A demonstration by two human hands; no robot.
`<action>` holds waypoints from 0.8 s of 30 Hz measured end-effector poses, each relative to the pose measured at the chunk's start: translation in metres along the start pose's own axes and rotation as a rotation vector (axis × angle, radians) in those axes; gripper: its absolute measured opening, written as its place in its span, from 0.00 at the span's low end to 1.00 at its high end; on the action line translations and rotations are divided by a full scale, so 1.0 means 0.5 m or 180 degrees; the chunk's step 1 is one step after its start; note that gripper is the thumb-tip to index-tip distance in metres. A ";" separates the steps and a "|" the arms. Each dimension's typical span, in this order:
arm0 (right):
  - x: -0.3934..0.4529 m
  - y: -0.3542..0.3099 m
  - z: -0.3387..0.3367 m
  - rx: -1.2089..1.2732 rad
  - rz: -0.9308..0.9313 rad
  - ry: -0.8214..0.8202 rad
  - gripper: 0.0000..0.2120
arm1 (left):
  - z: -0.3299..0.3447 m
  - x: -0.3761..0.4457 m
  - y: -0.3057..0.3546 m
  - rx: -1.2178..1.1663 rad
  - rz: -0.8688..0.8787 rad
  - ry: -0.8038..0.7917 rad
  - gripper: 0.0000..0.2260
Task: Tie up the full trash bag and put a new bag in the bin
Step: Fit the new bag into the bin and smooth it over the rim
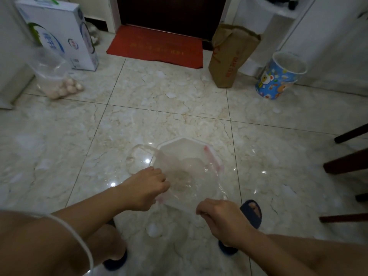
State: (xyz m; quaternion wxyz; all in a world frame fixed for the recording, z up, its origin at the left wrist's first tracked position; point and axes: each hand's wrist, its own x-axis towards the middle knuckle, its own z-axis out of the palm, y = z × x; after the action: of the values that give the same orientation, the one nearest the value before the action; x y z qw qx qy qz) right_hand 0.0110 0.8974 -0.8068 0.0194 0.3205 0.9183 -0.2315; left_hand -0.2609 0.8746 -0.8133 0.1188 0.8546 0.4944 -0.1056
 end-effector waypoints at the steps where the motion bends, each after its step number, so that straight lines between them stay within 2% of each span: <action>1: -0.003 -0.001 -0.001 0.0115 0.0000 0.0132 0.08 | 0.006 -0.002 -0.005 -0.0006 -0.0060 0.0003 0.18; 2: -0.006 -0.003 -0.003 0.0191 0.0008 0.0218 0.08 | 0.009 -0.005 -0.005 0.0080 -0.0124 0.0020 0.23; 4: -0.009 -0.002 -0.008 0.0206 -0.0027 0.0233 0.08 | 0.006 -0.005 -0.007 0.0266 -0.0236 0.0152 0.25; 7: -0.009 0.003 -0.014 0.0143 -0.0097 0.0131 0.08 | 0.016 0.002 -0.019 0.0118 -0.0361 0.0524 0.30; 11: -0.005 -0.001 -0.020 0.0343 -0.0025 0.0166 0.09 | 0.009 0.005 -0.020 0.0260 -0.0298 0.0591 0.18; 14: -0.001 -0.005 -0.027 0.0449 -0.0022 0.0237 0.09 | 0.020 0.011 -0.018 0.0406 -0.0289 0.0435 0.30; 16: 0.000 -0.006 -0.030 0.0470 -0.0028 0.0209 0.09 | 0.024 0.016 -0.020 0.0397 -0.0264 0.0400 0.34; 20: -0.002 -0.002 -0.036 0.0472 0.0019 0.0235 0.09 | 0.029 0.018 -0.026 0.0112 -0.0309 0.0325 0.29; 22: -0.004 0.002 -0.040 0.0433 0.0078 0.0247 0.09 | 0.029 0.018 -0.030 0.0241 -0.0255 0.0302 0.28; 24: -0.007 0.005 -0.043 0.0337 0.0115 0.0240 0.09 | 0.020 0.016 -0.034 0.0439 -0.0151 0.0317 0.23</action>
State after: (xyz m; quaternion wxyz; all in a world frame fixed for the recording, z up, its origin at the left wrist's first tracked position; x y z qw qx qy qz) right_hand 0.0178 0.9063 -0.7880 -0.0280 0.3460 0.8989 -0.2672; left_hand -0.2727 0.8863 -0.8266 0.0324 0.8530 0.5113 -0.0995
